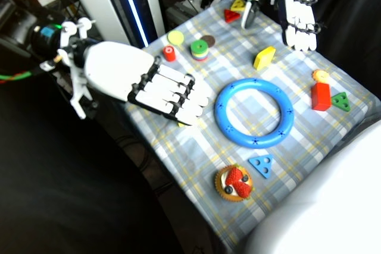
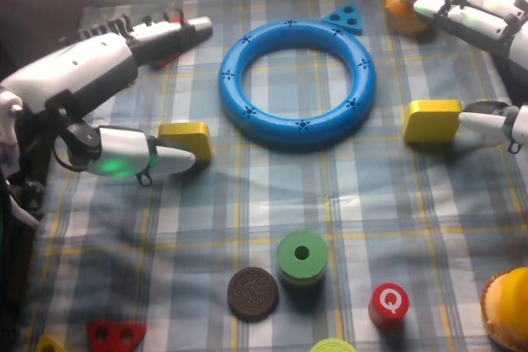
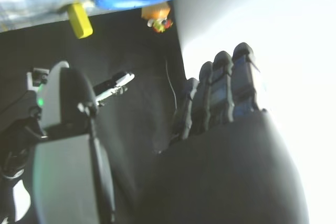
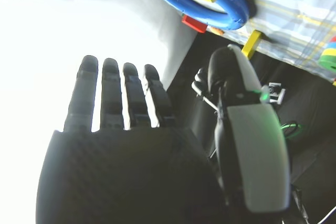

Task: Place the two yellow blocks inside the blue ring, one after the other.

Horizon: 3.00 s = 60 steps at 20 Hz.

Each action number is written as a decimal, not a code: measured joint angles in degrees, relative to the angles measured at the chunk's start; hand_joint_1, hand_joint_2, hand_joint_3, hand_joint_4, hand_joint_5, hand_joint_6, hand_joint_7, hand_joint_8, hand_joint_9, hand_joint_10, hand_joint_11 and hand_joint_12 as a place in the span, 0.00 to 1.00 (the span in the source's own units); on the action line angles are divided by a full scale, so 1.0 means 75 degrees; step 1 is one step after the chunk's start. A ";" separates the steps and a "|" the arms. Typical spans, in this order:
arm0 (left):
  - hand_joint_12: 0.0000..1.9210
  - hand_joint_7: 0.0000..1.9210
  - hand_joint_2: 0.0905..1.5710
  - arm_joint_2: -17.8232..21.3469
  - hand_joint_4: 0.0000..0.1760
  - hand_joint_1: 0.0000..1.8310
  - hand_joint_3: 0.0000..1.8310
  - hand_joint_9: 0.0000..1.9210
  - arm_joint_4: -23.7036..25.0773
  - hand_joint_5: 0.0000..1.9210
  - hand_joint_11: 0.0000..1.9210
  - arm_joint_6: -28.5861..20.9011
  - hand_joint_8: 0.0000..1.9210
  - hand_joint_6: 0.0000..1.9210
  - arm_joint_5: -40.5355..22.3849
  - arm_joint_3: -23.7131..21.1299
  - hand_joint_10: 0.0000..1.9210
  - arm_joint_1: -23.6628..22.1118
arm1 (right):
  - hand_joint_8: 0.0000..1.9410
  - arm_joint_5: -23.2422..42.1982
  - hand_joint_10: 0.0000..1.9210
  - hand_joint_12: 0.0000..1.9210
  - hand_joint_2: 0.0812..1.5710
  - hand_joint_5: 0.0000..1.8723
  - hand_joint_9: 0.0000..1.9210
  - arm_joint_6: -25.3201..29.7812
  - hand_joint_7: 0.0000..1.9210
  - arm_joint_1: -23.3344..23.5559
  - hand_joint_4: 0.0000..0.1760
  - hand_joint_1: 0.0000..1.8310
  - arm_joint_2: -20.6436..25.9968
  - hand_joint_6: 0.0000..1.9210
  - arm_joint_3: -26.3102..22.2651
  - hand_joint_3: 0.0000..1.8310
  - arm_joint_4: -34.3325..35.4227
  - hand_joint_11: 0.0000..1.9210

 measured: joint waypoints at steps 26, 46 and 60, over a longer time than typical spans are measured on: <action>1.00 0.42 0.75 -0.1932 0.00 0.66 0.00 0.31 -0.0612 0.45 0.00 0.0711 0.81 0.51 0.1005 0.1731 0.94 -0.2133 | 0.00 0.0087 0.00 0.21 0.83 0.00 0.01 0.0012 0.00 -0.0111 0.00 0.26 -0.0032 0.00 0.0003 0.00 0.0210 0.00; 0.00 0.00 0.86 -0.2416 0.47 0.19 0.01 0.00 -0.1183 0.04 0.00 0.1166 0.00 0.00 0.1288 0.1894 0.00 -0.2328 | 0.01 -0.0248 0.03 0.56 0.81 0.04 0.08 0.0519 0.09 -0.0108 0.00 0.40 -0.0831 0.00 0.0714 0.00 0.0224 0.00; 0.11 0.04 0.88 -0.0970 0.30 0.20 0.00 0.01 -0.0224 0.09 0.00 0.0356 0.00 0.00 -0.1195 0.0280 0.00 -0.1349 | 0.81 -0.1209 0.86 1.00 0.81 0.32 0.37 0.0764 0.41 0.0274 0.00 0.65 -0.1766 0.68 0.1574 0.00 0.0711 0.34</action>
